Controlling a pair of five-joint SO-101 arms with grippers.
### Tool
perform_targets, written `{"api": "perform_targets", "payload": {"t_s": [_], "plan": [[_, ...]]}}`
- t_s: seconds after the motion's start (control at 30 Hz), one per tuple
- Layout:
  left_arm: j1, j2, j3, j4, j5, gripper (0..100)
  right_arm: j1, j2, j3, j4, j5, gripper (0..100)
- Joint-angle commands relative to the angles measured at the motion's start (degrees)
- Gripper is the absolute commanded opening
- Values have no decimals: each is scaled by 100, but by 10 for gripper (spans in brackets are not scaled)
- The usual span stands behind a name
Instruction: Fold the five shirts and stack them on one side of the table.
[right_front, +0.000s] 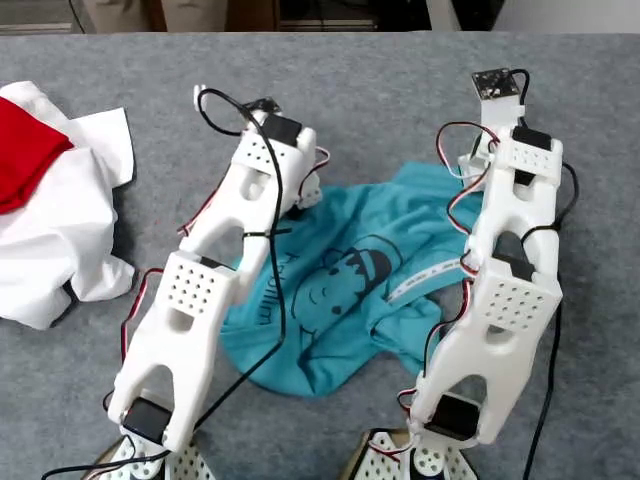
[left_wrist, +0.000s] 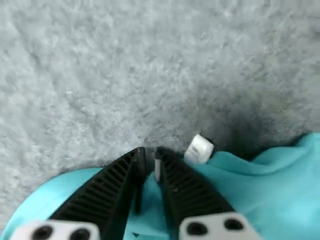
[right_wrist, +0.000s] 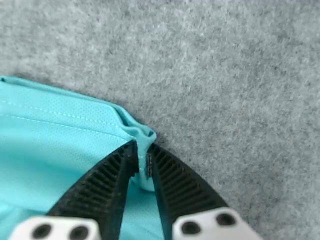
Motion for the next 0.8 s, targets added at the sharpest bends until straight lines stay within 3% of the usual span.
{"api": "perform_targets", "payload": {"t_s": [0.0, 0.4, 0.6, 0.77], "plan": [[-149, -92, -545, 62, -35, 24, 75, -13, -286, -97, 44, 4], [-1108, -75, -2435, 62, -35, 19, 66, -13, -286, -97, 44, 4], [-835, -75, -1644, 255, -62, 22, 57, -13, -286, -97, 44, 4], [-343, -127, -835, 484, 105, 191, 57, -13, -286, -97, 44, 4]]}}
